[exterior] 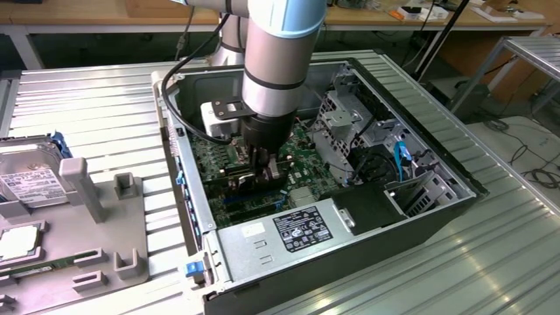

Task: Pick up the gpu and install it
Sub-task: 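Insert the gpu into the slot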

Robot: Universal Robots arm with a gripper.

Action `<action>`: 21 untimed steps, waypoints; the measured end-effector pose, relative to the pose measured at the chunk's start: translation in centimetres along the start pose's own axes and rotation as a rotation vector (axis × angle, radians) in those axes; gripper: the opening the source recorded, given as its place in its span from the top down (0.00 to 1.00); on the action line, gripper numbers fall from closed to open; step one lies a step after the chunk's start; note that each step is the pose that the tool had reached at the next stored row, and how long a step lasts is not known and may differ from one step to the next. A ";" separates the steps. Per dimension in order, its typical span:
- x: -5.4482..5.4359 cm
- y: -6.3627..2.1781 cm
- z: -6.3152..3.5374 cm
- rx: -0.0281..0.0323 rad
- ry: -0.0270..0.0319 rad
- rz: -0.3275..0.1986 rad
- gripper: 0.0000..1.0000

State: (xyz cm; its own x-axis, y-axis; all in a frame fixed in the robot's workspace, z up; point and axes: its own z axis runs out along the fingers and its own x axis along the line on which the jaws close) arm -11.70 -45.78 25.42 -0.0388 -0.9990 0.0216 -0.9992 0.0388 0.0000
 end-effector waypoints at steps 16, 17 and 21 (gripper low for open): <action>0.0 0.00 0.22 0.0007 -0.0005 0.000 0.47; 0.0 0.00 0.21 0.0007 -0.0004 0.000 0.47; 0.0 0.00 -0.82 0.0006 -0.0034 0.000 0.47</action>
State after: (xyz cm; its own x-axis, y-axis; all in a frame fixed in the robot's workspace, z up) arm -11.70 -45.78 26.25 -0.0389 -0.9991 0.0181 -0.9992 0.0389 -0.0007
